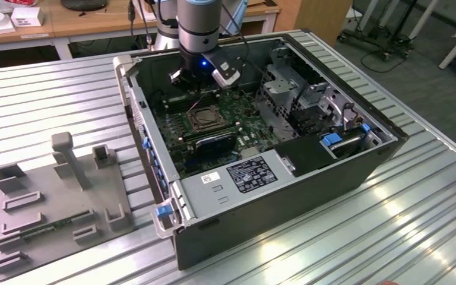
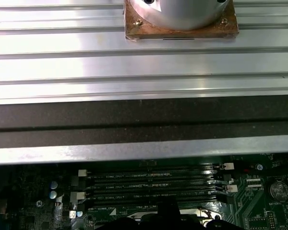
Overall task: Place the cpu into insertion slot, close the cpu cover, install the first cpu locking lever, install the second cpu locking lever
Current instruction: 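Install the first cpu locking lever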
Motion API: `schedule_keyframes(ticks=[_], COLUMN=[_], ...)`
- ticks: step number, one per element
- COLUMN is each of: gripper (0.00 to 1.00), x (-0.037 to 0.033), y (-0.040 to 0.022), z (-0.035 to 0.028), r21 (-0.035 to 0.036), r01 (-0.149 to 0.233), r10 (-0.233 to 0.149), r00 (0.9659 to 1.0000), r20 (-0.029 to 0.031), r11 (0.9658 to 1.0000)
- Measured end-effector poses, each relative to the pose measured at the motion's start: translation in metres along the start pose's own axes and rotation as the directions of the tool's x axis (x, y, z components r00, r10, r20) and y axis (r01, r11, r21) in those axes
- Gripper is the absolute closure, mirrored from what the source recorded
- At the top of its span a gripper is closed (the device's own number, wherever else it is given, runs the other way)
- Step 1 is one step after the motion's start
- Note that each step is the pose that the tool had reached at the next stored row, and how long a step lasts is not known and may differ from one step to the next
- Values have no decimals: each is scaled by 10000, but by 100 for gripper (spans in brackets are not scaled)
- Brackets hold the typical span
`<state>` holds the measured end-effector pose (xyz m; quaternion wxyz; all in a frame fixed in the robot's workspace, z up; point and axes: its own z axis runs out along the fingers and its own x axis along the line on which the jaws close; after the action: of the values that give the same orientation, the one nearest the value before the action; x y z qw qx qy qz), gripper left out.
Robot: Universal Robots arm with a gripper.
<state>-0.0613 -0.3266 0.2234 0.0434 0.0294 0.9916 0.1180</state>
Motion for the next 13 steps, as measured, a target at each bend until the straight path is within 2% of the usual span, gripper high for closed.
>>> schedule_keyframes(ticks=[13], gripper=[89], x=[-13], y=[-3], z=[16], r21=[1], r01=[0], r10=[0], r00=[10000], r20=[-1], r11=[10000])
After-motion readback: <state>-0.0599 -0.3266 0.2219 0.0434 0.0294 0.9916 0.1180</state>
